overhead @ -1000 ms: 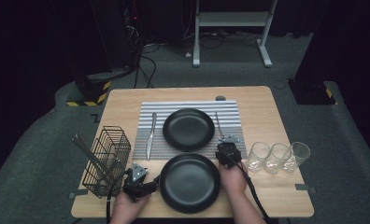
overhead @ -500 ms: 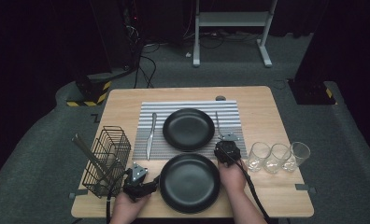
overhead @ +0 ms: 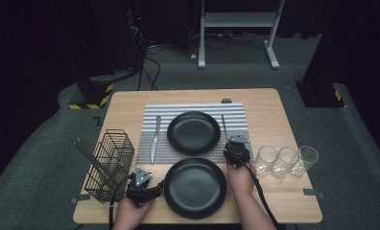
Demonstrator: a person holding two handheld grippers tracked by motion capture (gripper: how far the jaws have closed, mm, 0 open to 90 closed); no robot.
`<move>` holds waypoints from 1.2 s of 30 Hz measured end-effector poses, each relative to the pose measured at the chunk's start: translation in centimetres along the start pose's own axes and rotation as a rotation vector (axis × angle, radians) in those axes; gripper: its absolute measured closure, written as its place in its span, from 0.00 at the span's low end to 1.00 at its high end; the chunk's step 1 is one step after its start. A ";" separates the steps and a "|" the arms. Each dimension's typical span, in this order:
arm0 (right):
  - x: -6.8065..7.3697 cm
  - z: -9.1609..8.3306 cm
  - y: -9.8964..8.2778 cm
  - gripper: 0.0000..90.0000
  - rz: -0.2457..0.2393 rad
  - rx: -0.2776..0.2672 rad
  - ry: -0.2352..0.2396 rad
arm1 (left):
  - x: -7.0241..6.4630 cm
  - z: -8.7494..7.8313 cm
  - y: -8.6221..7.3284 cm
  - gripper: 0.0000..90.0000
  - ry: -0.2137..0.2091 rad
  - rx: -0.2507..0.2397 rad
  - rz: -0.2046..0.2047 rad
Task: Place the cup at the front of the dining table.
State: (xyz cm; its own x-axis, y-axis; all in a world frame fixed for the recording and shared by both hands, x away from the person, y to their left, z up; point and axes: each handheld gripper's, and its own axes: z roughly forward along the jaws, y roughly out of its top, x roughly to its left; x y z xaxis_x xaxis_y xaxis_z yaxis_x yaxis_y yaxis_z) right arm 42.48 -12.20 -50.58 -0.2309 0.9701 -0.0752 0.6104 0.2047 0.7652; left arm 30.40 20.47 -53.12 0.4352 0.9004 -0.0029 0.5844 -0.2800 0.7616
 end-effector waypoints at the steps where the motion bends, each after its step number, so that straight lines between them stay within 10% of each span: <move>1: 0.0 0.0 0.0 0.81 -0.002 -0.001 -0.002 | 0.0 0.0 0.0 0.41 0.000 0.000 0.000; 36: -0.9 0.8 -0.1 0.61 0.030 0.042 -0.039 | 0.0 0.0 0.0 0.42 0.001 0.000 0.001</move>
State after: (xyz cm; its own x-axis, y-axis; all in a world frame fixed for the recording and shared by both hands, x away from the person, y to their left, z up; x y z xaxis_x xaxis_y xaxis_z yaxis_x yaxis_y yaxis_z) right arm 43.24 -12.97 -51.15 -0.1835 0.9799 -0.0782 0.6482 0.1804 0.7398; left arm 30.40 20.45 -53.12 0.4351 0.9004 -0.0011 0.5837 -0.2811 0.7617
